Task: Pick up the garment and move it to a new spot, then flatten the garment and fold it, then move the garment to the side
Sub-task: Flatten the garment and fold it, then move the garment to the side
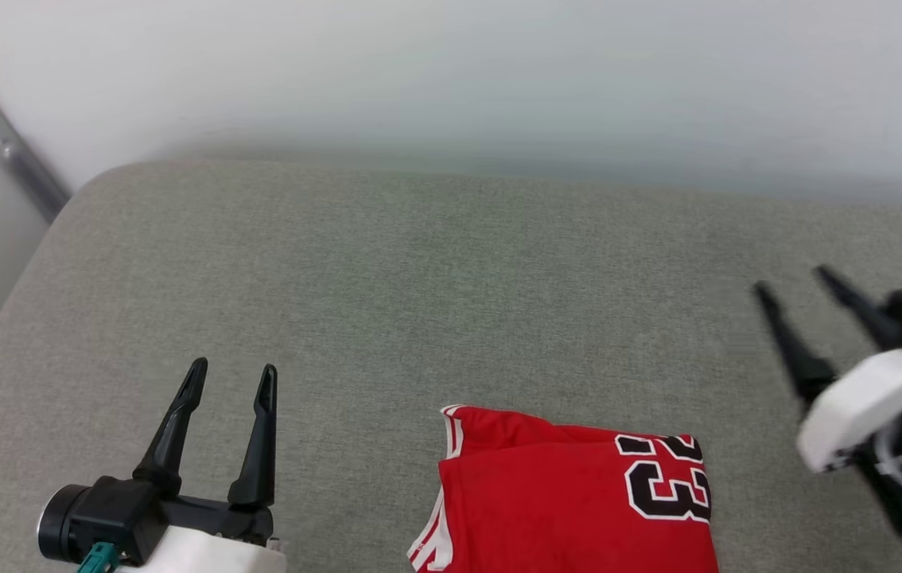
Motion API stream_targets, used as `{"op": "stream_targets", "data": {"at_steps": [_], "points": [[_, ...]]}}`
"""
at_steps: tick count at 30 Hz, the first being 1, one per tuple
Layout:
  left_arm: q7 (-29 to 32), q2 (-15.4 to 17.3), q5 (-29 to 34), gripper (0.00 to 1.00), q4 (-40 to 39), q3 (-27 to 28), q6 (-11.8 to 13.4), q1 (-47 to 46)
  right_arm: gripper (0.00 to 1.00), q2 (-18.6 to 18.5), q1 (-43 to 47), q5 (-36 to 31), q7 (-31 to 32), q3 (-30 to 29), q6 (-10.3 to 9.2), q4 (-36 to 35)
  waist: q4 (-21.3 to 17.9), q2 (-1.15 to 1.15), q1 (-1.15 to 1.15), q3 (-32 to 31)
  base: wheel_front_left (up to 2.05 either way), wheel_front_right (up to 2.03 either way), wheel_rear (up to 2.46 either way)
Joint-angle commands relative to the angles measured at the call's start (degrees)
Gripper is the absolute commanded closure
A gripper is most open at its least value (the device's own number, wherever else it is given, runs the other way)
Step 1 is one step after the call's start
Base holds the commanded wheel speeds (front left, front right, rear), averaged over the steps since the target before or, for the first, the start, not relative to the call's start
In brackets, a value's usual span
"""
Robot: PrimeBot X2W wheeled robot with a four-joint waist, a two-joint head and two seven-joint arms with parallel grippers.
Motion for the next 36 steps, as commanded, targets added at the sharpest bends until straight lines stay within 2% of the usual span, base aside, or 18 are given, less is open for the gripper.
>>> {"op": "stream_targets", "data": {"at_steps": [1, 3, 9, 15, 26, 36], "points": [[-0.1, -0.4, 0.4, 0.00, -0.1, 0.5, -0.1, -0.5, 0.00, -0.6, 1.4, -0.8, -3.7, -3.3, -0.02, -1.0, -0.6, 0.00, 0.00, 0.4, 0.00, 0.00, 0.00], [-0.1, -0.9, 0.2, 0.00, 0.0, 0.7, -0.1, -0.6, 0.00, -0.7, 2.7, -1.1, -7.7, -6.1, -0.02, -2.2, -0.9, 0.00, 0.00, 0.7, 0.00, 0.00, 0.00], [-0.1, -1.3, -0.1, 0.00, -0.2, 0.4, -0.1, -0.9, 0.00, 3.0, 9.3, -2.0, -18.1, -12.9, -0.02, -6.9, -1.0, 0.00, 0.00, 1.6, 0.00, 0.00, 0.00], [-0.1, -1.4, -0.1, 0.00, -0.1, -0.3, -0.1, -0.4, 0.00, 8.2, 15.4, -3.3, -24.2, -14.5, -0.02, -11.4, -0.8, 0.00, 0.00, 1.6, 0.00, 0.00, 0.00], [-0.1, -2.0, -0.2, 0.00, 0.0, -1.3, -0.1, 0.3, 0.00, 10.7, 19.1, -5.8, -27.1, -13.0, -0.01, -10.7, -0.8, 0.00, 0.00, 1.0, 0.00, 0.00, 0.00], [-0.1, -1.7, -0.4, 0.00, 0.1, -1.5, -0.1, -0.1, 0.00, 10.4, 18.6, -4.8, -24.5, -12.2, -0.02, -10.1, -0.7, 0.00, 0.00, 1.1, 0.00, 0.00, 0.00]]}}
